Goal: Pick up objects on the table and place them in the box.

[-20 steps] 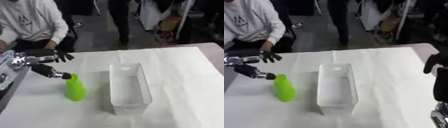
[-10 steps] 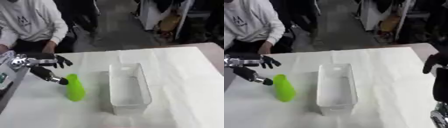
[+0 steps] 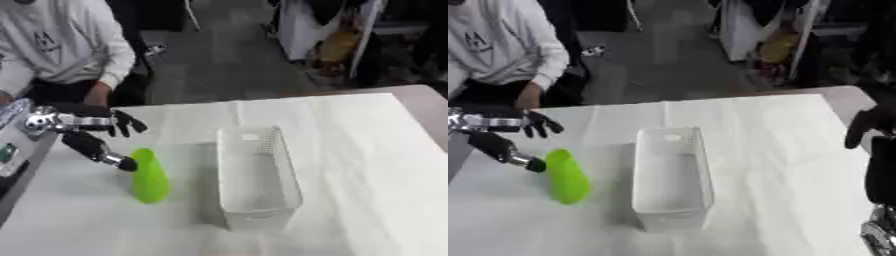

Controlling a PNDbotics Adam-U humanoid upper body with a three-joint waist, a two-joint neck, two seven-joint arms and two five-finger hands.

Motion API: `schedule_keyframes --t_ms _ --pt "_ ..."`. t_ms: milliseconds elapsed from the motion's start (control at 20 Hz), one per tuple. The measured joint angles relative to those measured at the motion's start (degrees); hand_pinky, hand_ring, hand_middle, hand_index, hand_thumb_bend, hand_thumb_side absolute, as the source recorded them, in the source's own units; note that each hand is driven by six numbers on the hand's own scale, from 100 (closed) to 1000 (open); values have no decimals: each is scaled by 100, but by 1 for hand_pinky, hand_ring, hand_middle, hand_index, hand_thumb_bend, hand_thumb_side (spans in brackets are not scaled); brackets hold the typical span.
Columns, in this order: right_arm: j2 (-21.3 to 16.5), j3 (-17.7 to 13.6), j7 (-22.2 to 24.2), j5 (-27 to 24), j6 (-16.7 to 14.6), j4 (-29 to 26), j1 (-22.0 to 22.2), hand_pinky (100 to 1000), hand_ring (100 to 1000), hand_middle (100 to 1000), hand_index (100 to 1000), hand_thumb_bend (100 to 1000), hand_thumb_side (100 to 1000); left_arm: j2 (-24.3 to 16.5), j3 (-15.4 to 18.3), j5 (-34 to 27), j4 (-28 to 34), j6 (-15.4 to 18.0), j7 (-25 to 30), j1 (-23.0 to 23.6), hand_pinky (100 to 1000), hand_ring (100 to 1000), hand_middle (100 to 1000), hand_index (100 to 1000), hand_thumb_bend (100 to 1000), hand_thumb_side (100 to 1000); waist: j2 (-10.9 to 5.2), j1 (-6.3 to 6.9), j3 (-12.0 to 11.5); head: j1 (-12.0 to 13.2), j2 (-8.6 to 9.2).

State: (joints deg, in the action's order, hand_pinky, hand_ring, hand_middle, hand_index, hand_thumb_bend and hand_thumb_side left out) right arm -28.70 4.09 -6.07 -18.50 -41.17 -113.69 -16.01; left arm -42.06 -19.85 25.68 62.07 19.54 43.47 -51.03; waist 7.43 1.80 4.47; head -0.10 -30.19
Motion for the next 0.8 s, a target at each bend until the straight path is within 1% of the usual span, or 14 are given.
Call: schedule_keyframes --t_ms 250,800 --pt "0 0 30 -6 11 0 -2 261 452 537 583 100 418 67 -35 87 -103 -45 46 -53 771 811 920 1000 800 726 2 1 20 6 0" --pt "0 1 64 -59 33 0 -49 262 452 537 583 100 418 198 -100 217 -281 -101 102 -108 768 811 920 1000 787 706 2 6 53 7 0"
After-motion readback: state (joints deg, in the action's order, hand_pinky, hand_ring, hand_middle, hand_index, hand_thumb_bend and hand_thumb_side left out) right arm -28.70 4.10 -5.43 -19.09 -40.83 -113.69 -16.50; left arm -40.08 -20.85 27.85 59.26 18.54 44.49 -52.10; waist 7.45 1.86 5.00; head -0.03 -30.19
